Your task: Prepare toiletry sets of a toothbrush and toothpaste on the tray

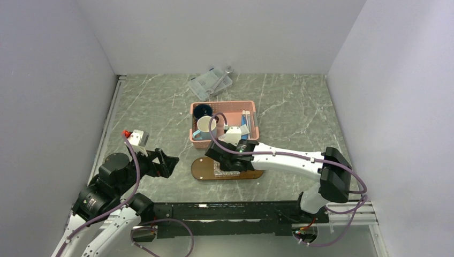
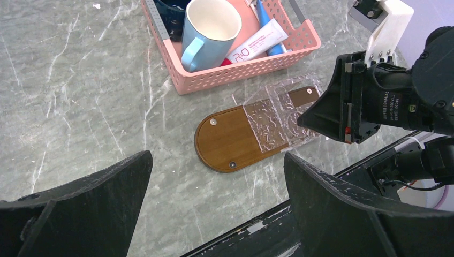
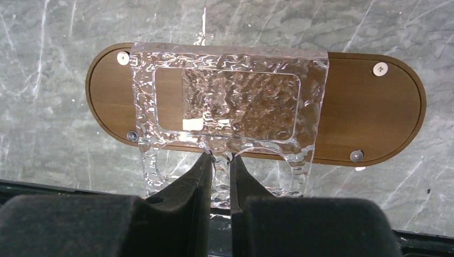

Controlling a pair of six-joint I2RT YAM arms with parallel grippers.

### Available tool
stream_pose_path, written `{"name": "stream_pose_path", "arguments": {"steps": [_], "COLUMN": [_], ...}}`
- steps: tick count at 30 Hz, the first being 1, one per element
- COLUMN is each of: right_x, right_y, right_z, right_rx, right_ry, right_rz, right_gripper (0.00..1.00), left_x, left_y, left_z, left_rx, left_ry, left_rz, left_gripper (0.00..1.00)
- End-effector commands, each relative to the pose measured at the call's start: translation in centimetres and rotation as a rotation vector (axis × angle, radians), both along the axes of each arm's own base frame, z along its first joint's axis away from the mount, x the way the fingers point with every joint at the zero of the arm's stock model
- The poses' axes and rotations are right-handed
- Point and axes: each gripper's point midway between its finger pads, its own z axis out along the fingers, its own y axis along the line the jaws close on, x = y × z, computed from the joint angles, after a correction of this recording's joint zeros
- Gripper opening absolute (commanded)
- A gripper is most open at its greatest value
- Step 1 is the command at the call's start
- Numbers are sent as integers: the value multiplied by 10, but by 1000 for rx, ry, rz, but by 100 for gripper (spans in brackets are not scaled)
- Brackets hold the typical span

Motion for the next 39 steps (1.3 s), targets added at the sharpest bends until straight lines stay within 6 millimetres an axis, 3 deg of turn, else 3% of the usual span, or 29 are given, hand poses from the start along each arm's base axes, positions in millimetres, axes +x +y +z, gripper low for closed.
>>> {"name": "stream_pose_path", "arguments": {"steps": [1,28,39], "right_x": [4,6,6], "right_y": [2,-6,-6], "right_z": [3,0,-1], "right_rx": [10,6,4], "right_ry": [-9,-3,-2], "right_rz": [2,-36,-39], "right_gripper": [0,0,10], "left_x": [3,3,3], "left_y": [0,0,0], "left_z": [9,9,9], "left_rx": [-15,-16,-16], "left_ry": [-30,-31,-31], "left_rz": [10,9,7], "left_gripper": [99,99,99]}}
